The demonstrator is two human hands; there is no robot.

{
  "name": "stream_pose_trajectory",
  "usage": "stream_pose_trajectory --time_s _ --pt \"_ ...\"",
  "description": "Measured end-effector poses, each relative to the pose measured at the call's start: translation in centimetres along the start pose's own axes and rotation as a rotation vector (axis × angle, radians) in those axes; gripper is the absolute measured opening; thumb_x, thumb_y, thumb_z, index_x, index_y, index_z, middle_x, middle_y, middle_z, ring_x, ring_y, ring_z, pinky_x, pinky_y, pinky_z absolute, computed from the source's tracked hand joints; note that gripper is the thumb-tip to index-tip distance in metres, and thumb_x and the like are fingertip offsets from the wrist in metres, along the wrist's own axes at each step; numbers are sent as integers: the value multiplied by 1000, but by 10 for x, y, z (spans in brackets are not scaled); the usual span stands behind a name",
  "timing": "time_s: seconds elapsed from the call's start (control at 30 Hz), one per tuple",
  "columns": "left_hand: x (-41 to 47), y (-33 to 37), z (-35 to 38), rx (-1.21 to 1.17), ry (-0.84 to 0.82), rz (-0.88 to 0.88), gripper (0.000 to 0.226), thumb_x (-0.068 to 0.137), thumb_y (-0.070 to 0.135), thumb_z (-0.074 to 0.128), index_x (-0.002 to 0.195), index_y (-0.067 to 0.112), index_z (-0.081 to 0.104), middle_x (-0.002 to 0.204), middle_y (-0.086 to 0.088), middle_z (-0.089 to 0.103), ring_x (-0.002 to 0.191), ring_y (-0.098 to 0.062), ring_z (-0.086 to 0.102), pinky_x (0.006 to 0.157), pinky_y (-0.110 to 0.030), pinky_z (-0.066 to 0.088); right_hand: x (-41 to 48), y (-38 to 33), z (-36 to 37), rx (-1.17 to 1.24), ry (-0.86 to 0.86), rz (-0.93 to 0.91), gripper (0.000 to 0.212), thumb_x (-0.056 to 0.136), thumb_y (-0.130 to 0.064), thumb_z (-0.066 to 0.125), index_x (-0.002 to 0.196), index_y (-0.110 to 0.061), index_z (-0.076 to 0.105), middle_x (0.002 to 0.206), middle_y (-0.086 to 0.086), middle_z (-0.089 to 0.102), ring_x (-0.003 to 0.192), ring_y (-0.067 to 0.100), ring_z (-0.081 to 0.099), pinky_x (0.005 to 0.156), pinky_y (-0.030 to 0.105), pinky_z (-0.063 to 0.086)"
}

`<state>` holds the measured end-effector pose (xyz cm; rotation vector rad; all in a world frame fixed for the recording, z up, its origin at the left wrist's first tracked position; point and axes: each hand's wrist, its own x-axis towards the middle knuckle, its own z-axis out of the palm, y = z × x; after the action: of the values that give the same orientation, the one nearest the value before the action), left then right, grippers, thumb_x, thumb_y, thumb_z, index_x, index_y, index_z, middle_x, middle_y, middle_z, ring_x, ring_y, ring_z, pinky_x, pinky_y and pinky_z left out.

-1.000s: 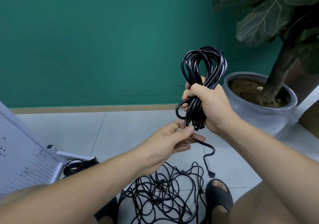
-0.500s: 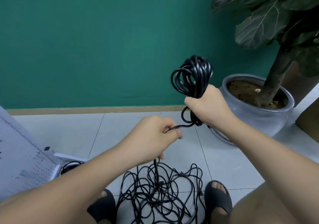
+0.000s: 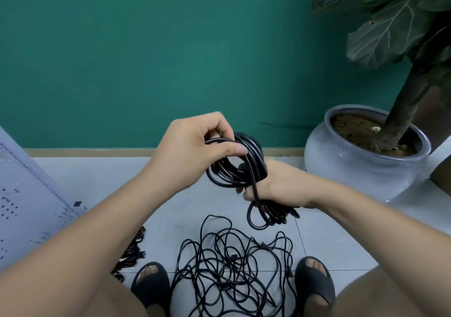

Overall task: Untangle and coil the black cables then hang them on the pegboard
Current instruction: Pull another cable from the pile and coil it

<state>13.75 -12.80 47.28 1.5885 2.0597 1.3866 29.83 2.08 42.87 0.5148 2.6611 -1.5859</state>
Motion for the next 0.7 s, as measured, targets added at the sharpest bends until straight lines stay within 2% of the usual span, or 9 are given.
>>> stream_pose_trajectory --time_s 0.1,0.2,0.3,0.37,0.43,0.5,0.57,0.63,0.7 --pt "6 -4 -6 9 22 86 29 76 35 95 79 23 69 70 -2 60 62 -11 45 60 -32 38 -3 -4 2 -26 -95 15 19 79 -15 74 98 -8 71 83 -1 68 75 15 63 71 34 54" --pt "12 -5 -10 55 -7 156 29 75 35 97 78 24 70 72 3 60 62 -13 43 60 -31 37 -6 -11 8 -190 -177 32 28 78 -20 73 99 -3 68 77 -4 60 72 11 55 68 31 48" --pt "14 -4 -1 88 -144 102 30 71 40 98 75 24 72 58 11 50 57 -10 35 56 -25 29 -9 -14 17 -303 -279 25 9 86 -6 71 88 -8 63 62 -16 51 57 2 45 56 13 37" --pt "17 -9 6 30 -238 16 28 72 37 97 76 21 74 55 11 48 57 -13 33 56 -26 27 -10 -19 21 -358 -296 -17 33 87 -2 70 72 -27 54 57 -17 48 55 4 45 56 12 37" --pt "24 -20 6 -49 -313 -95 25 78 32 95 79 15 77 62 3 57 60 -14 39 59 -27 31 -13 -24 19 -395 -261 -51 45 87 -6 72 63 -35 47 57 -15 45 55 7 42 55 16 36" --pt "32 -33 3 -103 -355 -195 19 85 23 89 85 9 77 69 -3 64 62 -14 48 60 -25 37 -16 -29 14 -426 -204 -69 43 87 -13 76 65 -32 44 59 -12 43 54 8 40 53 21 36" --pt "36 -42 3 -77 -389 -236 3 91 9 77 90 6 75 72 -6 70 64 -9 56 66 -22 45 -19 -31 4 -392 -124 -71 43 87 -23 83 66 -30 46 58 -8 48 53 19 51 52 36 46" --pt "38 -46 6 -39 -361 -232 11 95 3 69 86 6 72 67 2 67 61 -4 53 65 -21 48 -23 -33 -9 -326 -17 -85 38 85 -26 87 68 -24 53 59 2 60 54 30 60 52 43 51" --pt "36 -43 13 -13 -296 -232 24 100 10 71 76 11 71 62 16 64 58 -1 51 58 -15 45 -25 -32 -20 -230 95 -102 26 85 -19 87 74 -16 63 63 2 62 55 23 57 53 34 48"
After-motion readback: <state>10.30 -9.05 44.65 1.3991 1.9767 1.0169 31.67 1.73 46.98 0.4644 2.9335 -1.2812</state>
